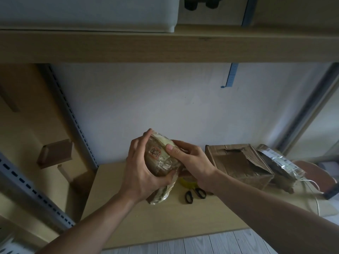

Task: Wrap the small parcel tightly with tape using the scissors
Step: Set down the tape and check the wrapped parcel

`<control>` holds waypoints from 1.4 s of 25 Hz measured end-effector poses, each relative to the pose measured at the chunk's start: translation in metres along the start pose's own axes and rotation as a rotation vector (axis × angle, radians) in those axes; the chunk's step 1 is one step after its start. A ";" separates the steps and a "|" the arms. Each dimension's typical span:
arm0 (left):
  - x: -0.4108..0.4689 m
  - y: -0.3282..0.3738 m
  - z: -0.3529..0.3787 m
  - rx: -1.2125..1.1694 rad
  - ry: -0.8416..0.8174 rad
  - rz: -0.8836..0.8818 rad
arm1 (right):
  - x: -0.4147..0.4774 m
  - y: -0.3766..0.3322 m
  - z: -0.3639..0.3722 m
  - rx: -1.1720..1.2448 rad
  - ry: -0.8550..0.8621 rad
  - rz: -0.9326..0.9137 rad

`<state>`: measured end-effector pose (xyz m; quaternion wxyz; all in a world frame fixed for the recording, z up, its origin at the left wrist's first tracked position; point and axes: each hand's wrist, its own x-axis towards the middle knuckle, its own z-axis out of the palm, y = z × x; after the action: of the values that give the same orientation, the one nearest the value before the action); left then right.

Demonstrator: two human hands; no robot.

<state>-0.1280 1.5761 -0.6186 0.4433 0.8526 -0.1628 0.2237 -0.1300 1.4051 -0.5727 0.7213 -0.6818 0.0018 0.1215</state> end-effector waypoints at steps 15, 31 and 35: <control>0.010 0.020 -0.008 -0.336 -0.291 -0.181 | 0.000 -0.015 0.011 -0.894 0.276 -0.255; -0.007 0.026 0.000 -0.021 -0.299 -0.007 | 0.012 -0.006 -0.014 -0.528 0.244 -0.256; -0.001 0.025 0.001 0.035 -0.237 0.048 | -0.003 -0.001 0.004 -0.786 0.169 -0.311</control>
<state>-0.1405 1.5611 -0.6026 0.4005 0.8766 -0.2305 0.1345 -0.1332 1.4086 -0.5712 0.4138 -0.9045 -0.0885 -0.0534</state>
